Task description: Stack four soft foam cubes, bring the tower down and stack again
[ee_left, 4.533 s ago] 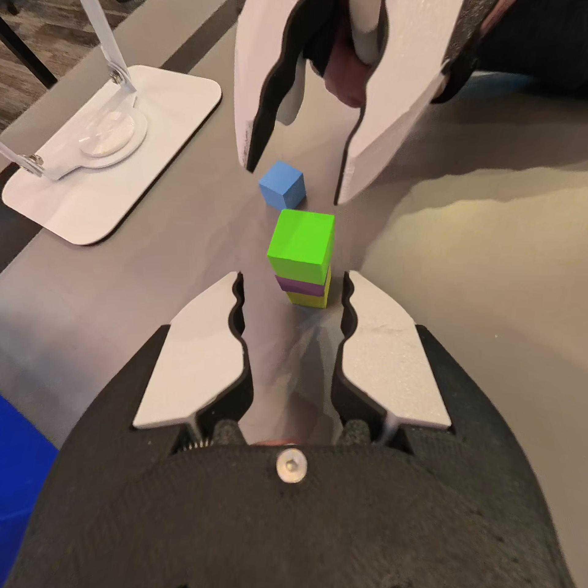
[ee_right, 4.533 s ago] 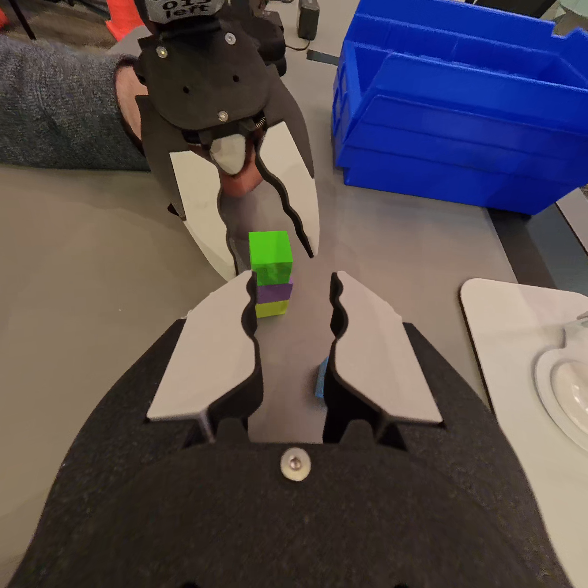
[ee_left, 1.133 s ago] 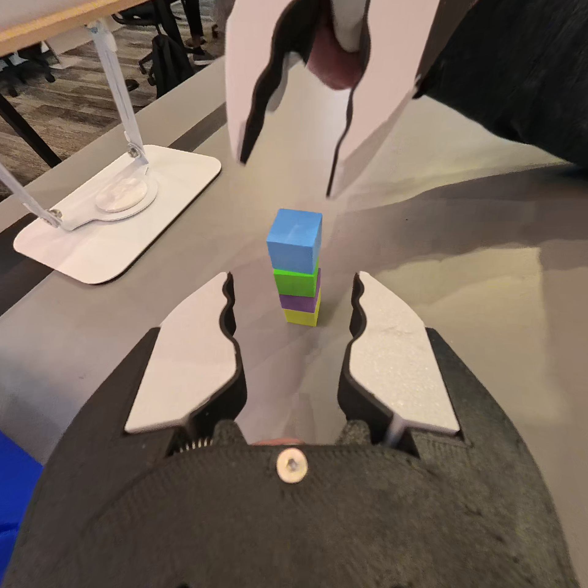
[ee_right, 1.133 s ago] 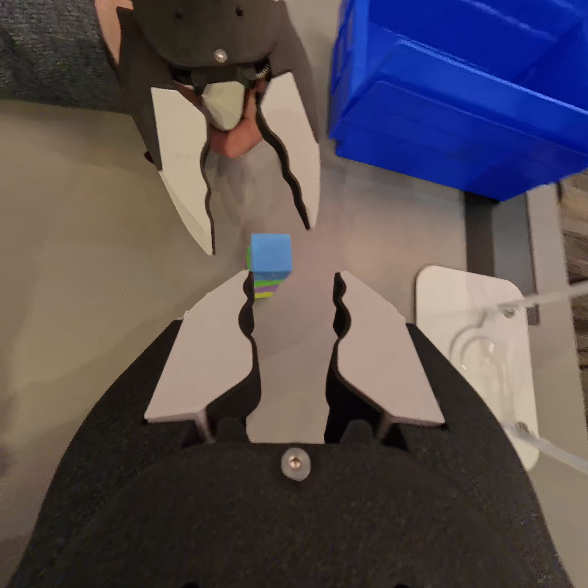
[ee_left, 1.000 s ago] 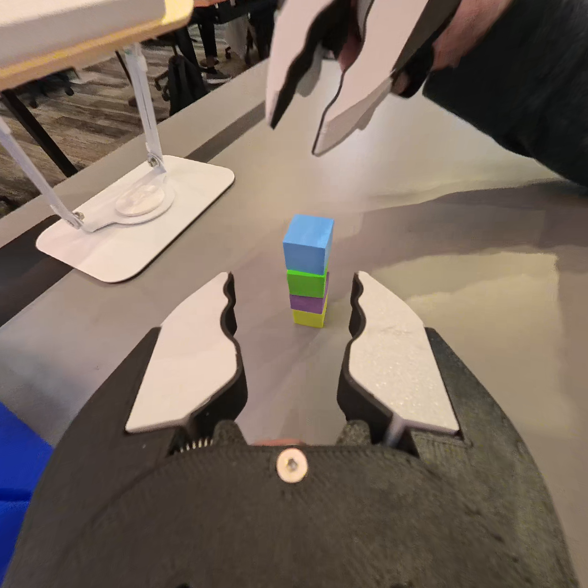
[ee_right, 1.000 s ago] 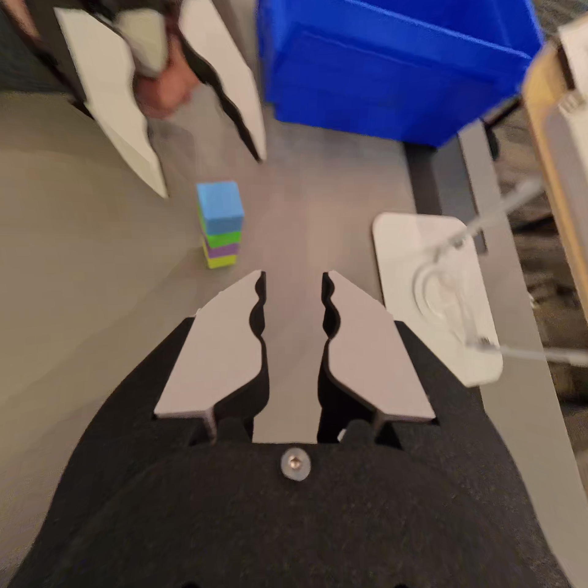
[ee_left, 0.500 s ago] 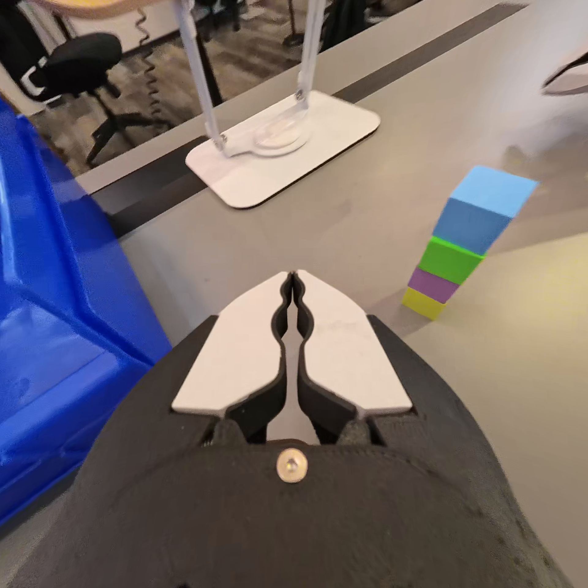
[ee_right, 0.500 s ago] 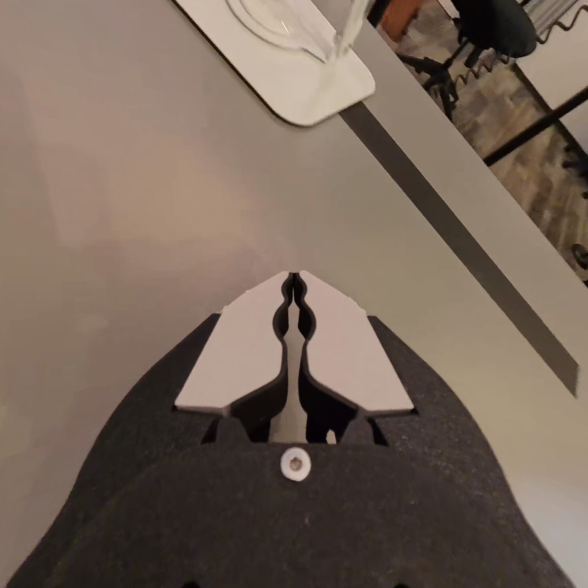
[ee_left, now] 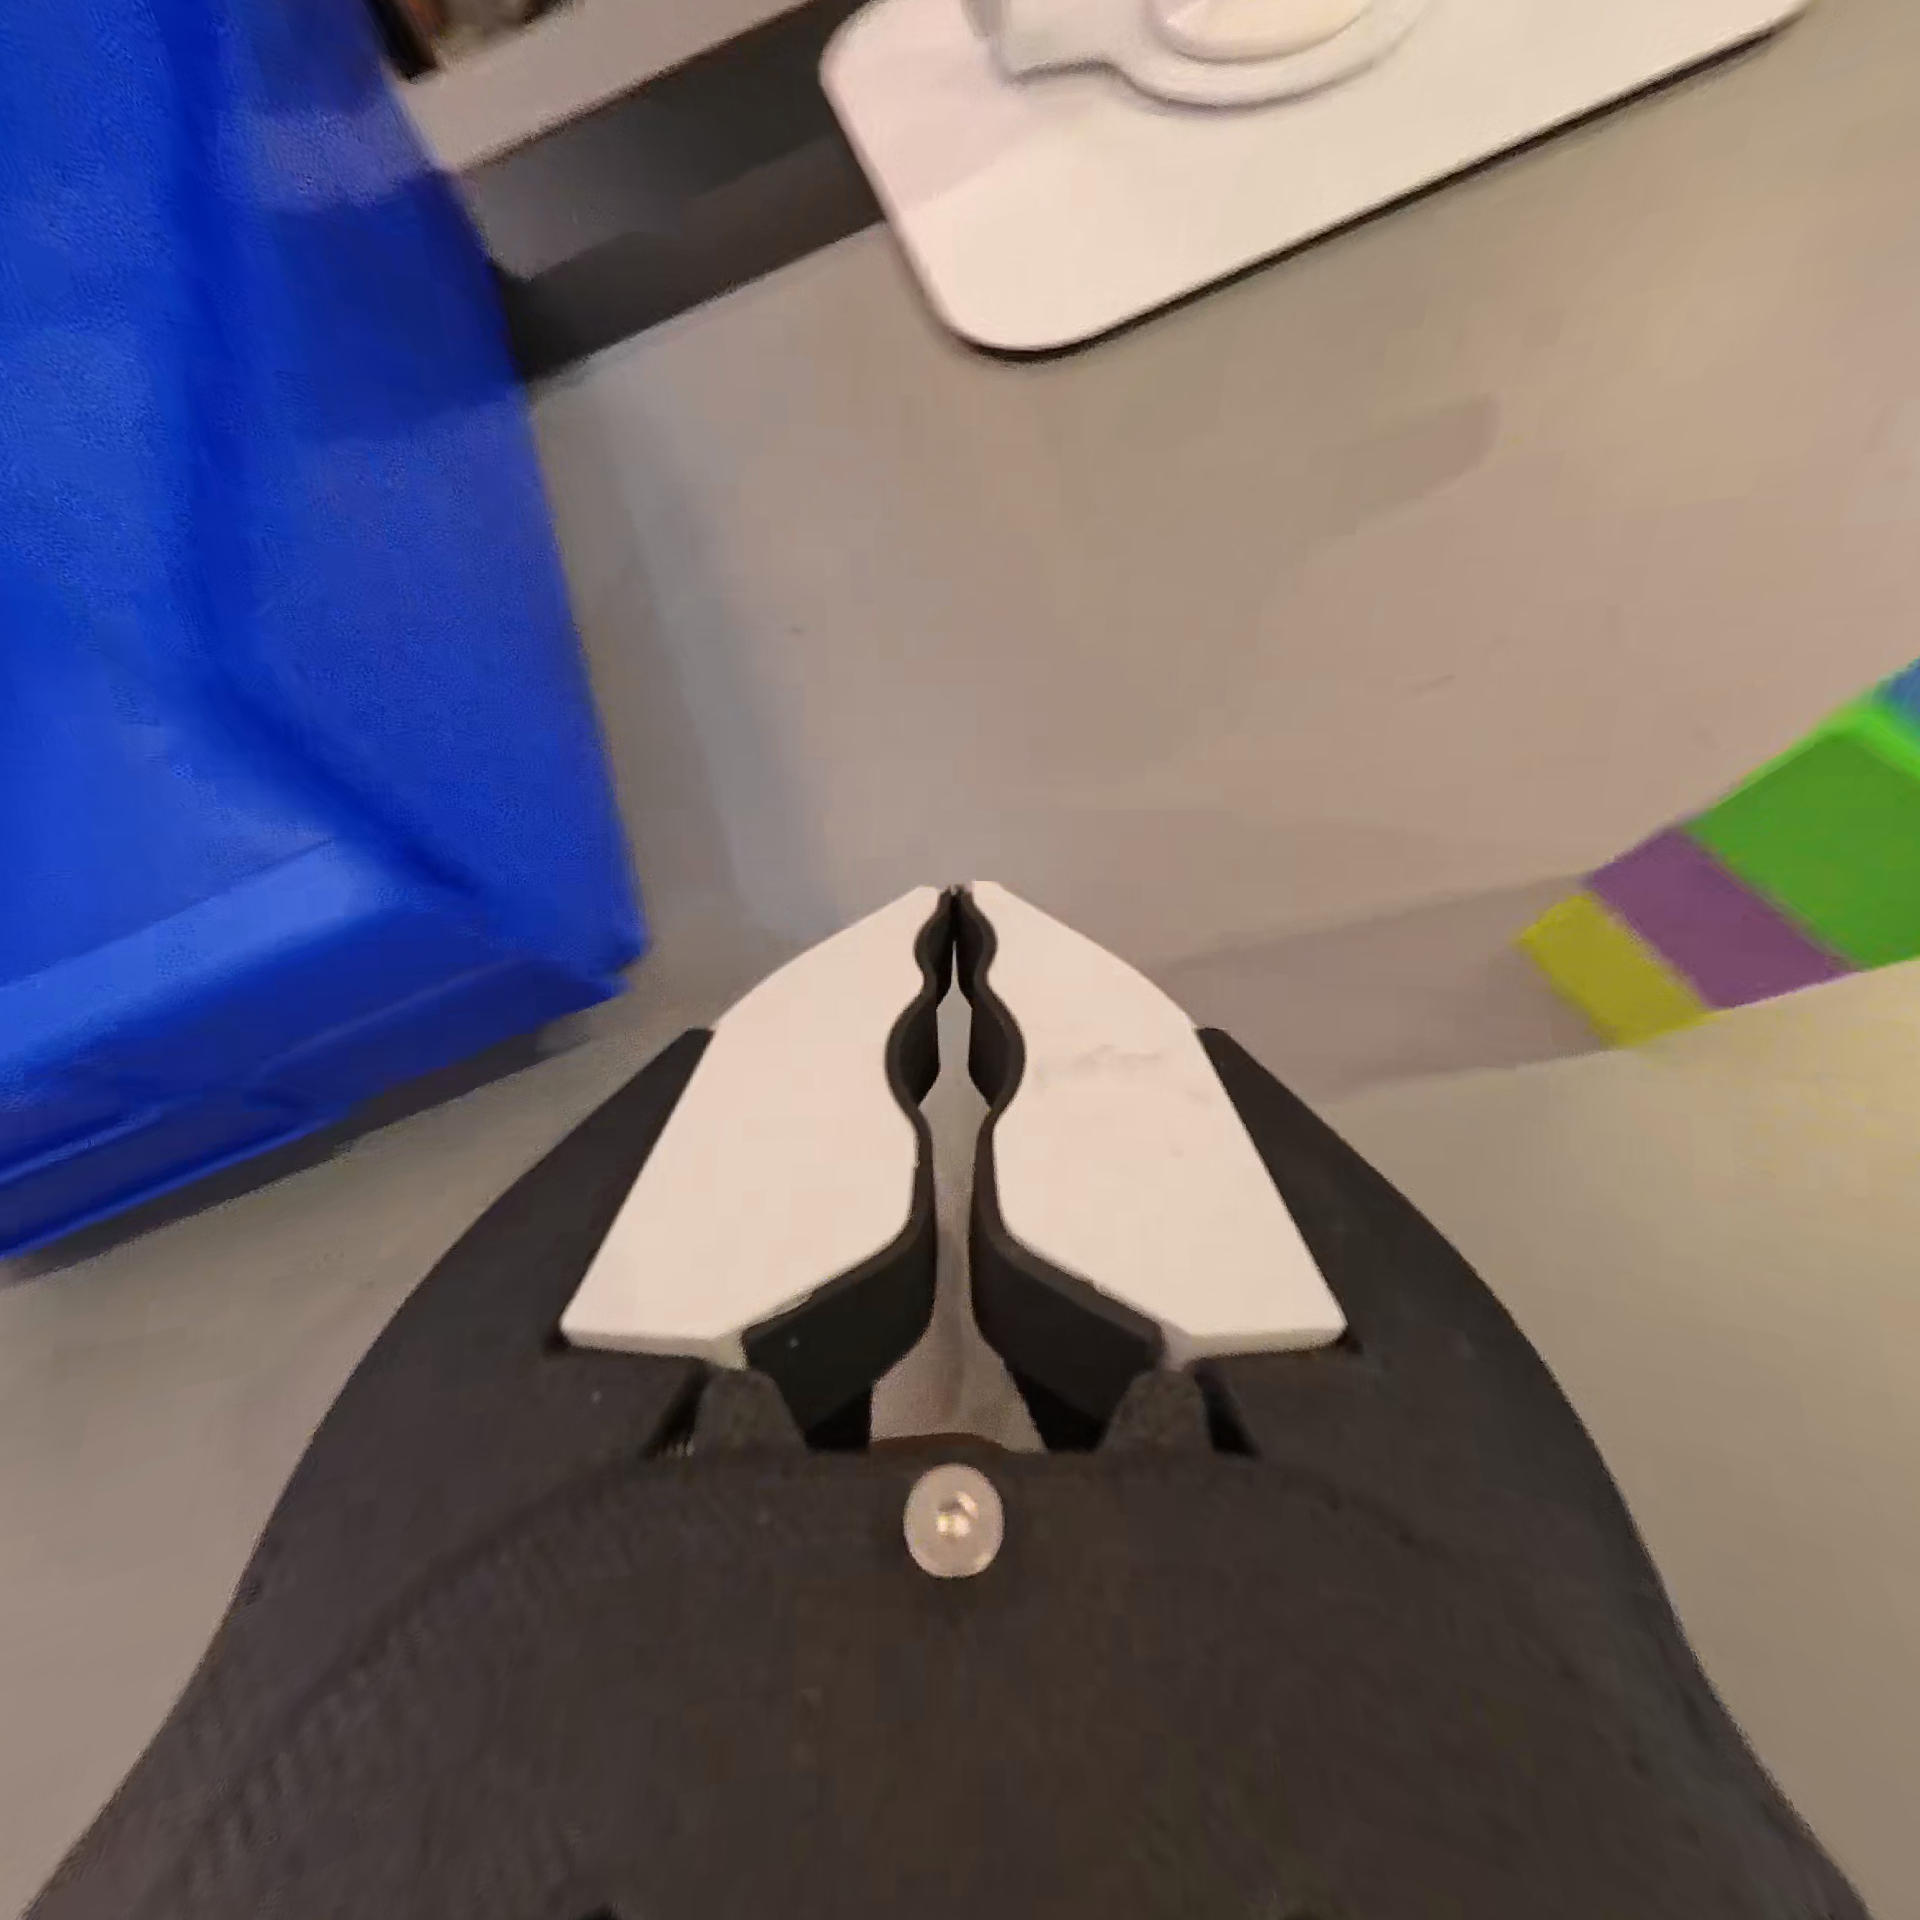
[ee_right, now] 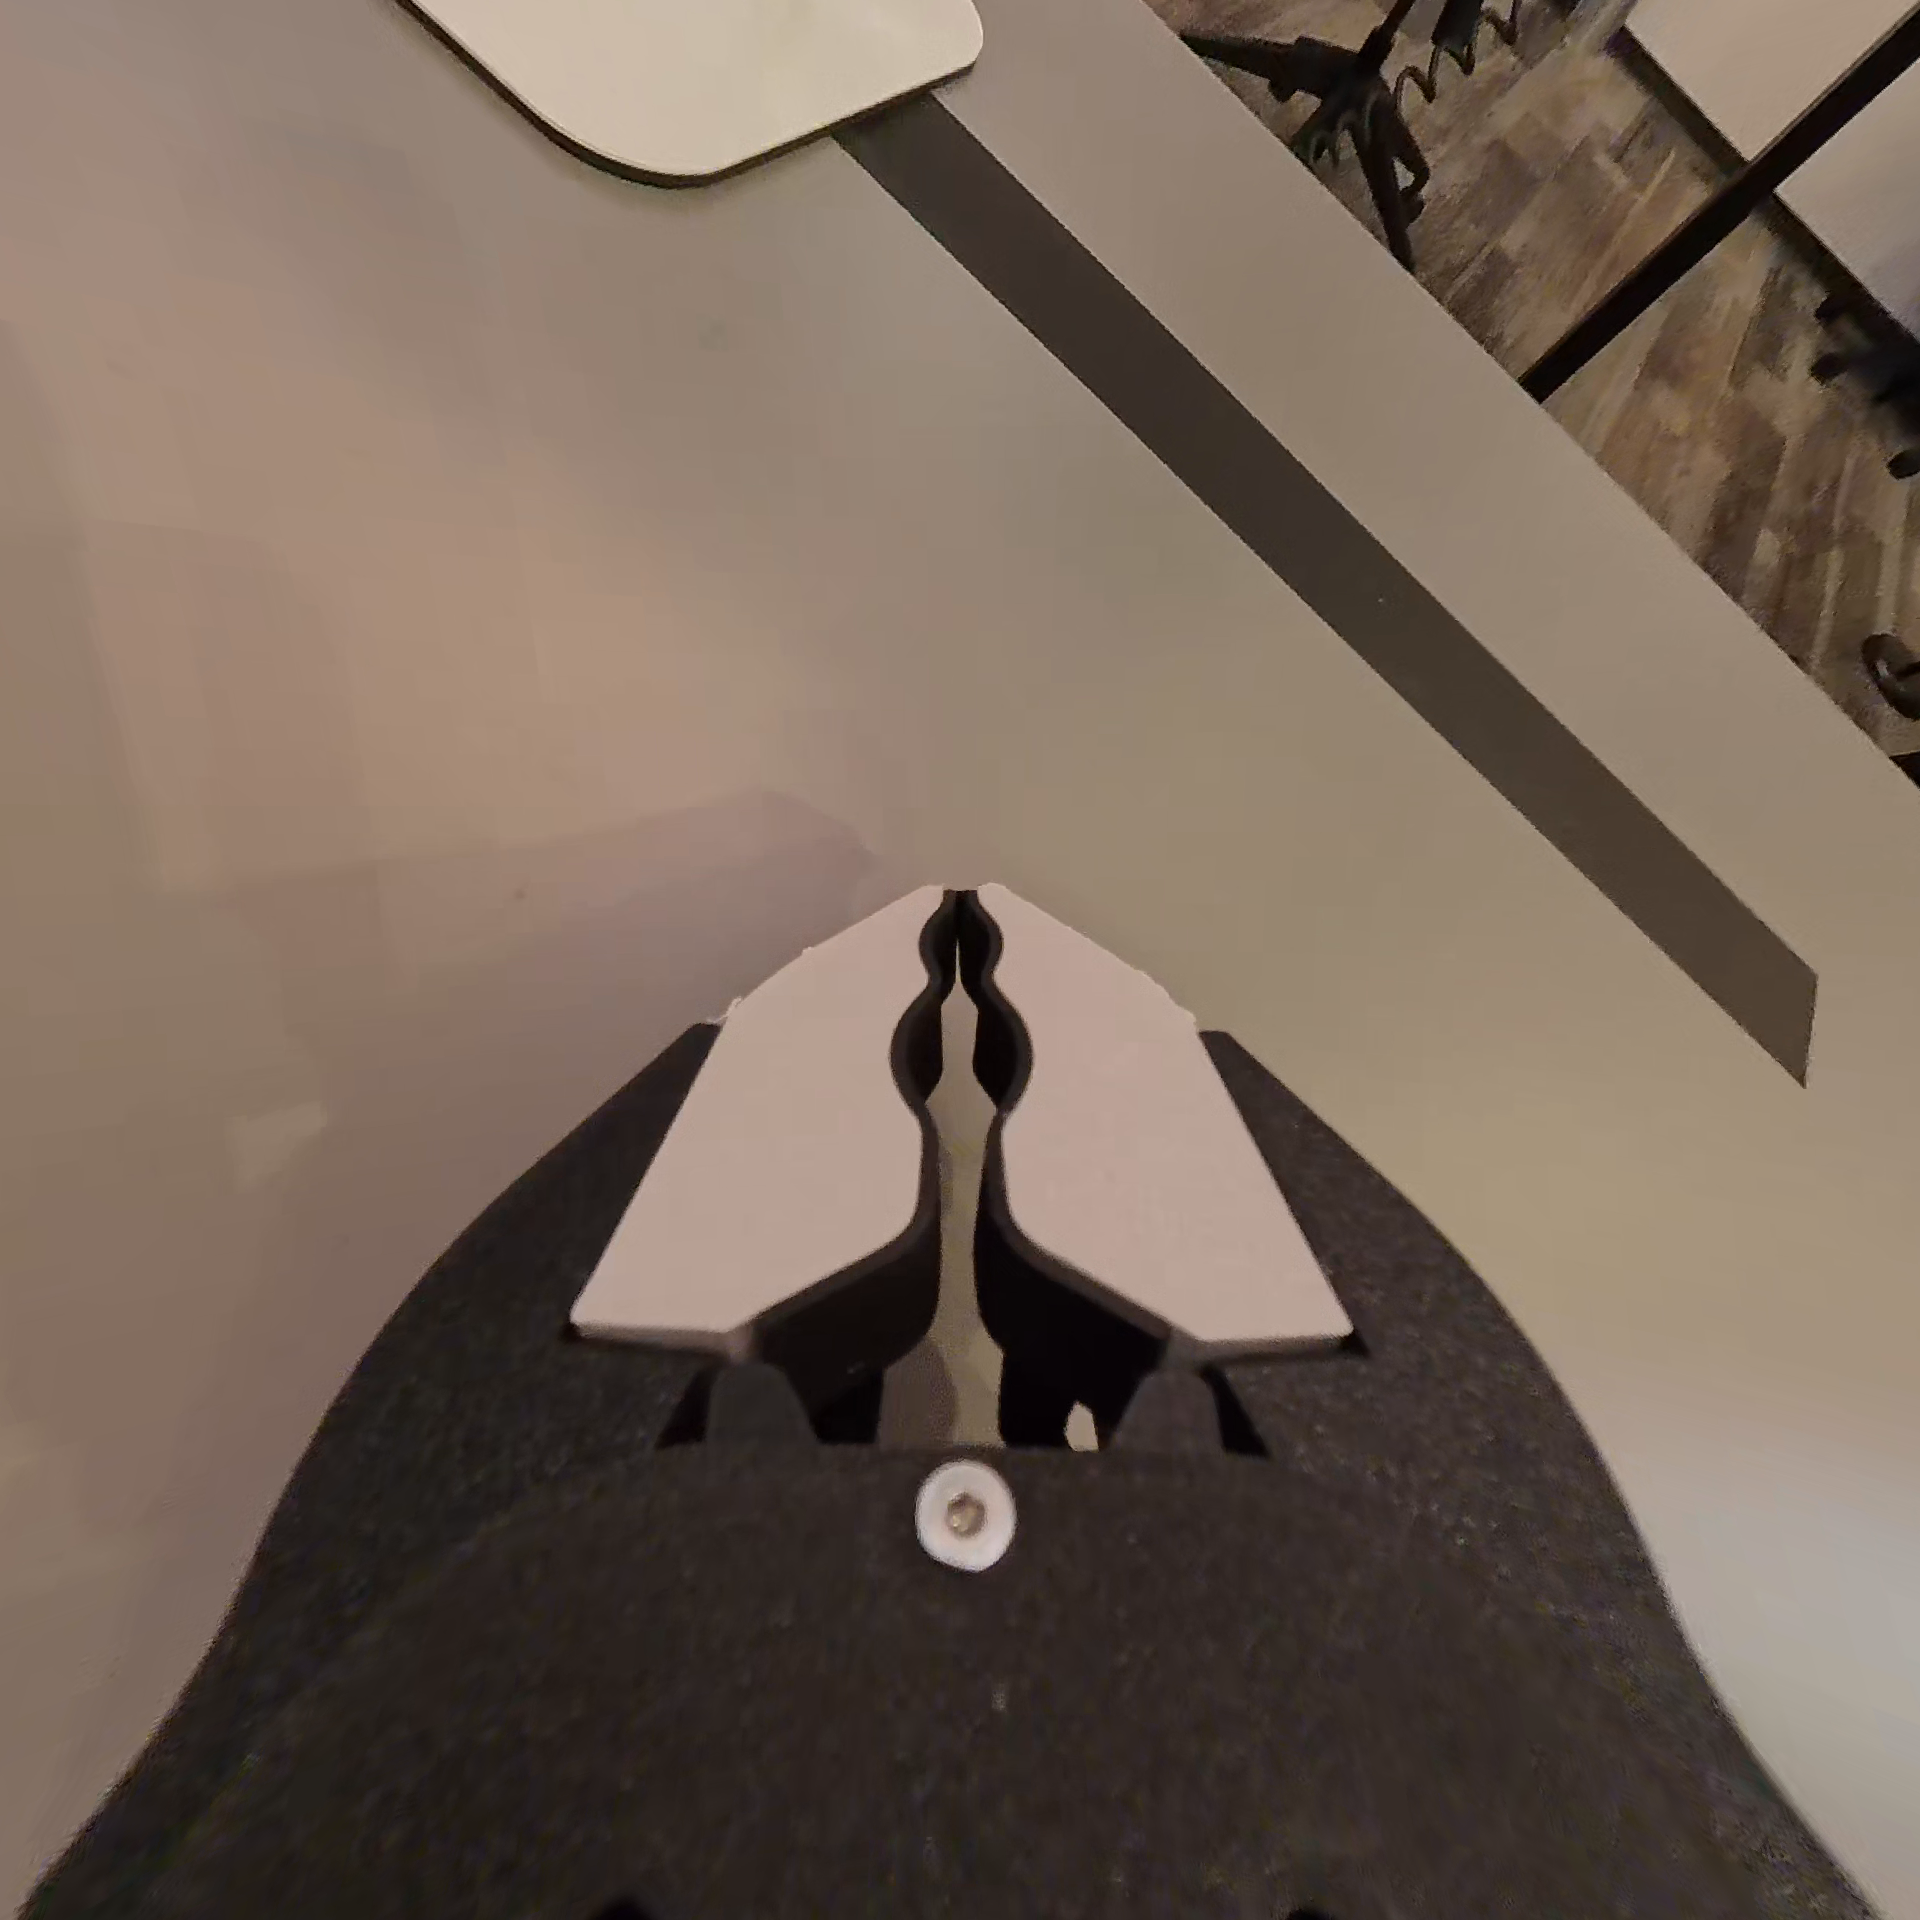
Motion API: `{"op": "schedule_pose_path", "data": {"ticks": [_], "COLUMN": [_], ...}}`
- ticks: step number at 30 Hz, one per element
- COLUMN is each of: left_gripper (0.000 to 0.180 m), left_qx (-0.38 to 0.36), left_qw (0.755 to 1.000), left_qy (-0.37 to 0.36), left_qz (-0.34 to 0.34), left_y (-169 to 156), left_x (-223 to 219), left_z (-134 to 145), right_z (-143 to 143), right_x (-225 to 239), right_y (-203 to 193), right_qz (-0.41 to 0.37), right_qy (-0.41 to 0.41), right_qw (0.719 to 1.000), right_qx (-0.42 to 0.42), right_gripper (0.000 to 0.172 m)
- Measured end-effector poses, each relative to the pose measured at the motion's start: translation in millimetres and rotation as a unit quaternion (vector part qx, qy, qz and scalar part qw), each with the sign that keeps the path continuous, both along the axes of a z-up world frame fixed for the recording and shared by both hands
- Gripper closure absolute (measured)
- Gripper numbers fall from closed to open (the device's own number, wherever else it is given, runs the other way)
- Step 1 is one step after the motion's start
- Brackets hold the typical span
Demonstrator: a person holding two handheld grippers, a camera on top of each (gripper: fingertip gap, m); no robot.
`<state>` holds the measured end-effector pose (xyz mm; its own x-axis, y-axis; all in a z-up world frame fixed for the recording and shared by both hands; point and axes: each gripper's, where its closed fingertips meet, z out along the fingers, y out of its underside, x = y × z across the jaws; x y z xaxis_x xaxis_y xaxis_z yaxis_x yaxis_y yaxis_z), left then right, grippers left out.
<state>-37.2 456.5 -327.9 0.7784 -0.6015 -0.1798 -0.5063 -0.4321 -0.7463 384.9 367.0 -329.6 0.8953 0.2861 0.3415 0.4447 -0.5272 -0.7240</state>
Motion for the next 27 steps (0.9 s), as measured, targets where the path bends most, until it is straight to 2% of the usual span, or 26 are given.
{"op": "schedule_pose_path", "data": {"ticks": [3,4,7,10,16,19,27], "left_gripper": [0.180,0.180,0.180,0.180,0.180,0.180,0.180], "left_qx": [-0.068,-0.061,-0.095,-0.070,-0.022,-0.019,0.009], "left_qw": [0.994,0.992,0.976,0.987,0.992,0.993,0.993], "left_qy": [-0.021,-0.019,-0.111,-0.073,-0.087,-0.078,0.002], "left_qz": [-0.081,-0.108,-0.162,-0.121,-0.084,-0.088,-0.116], "left_y": [-31,-38,-53,-32,-5,-2,-9], "left_x": [80,102,142,112,57,54,62], "left_z": [-17,-15,0,-8,4,2,-7], "right_z": [-2,-2,-1,0,-6,-8,-9], "right_x": [0,0,3,6,6,6,4], "right_y": [0,-1,-2,-2,-1,-1,-1], "right_qz": [0.001,0.001,-0.001,-0.008,-0.006,-0.005,0.001], "right_qy": [-0.007,-0.010,-0.004,0.004,0.007,0.010,0.006], "right_qw": [1.000,1.000,1.000,1.000,1.000,1.000,1.000], "right_qx": [-0.003,-0.002,0.000,0.000,-0.012,-0.016,-0.020], "right_gripper": [0.172,0.172,0.172,0.172,0.172,0.172,0.172]}}
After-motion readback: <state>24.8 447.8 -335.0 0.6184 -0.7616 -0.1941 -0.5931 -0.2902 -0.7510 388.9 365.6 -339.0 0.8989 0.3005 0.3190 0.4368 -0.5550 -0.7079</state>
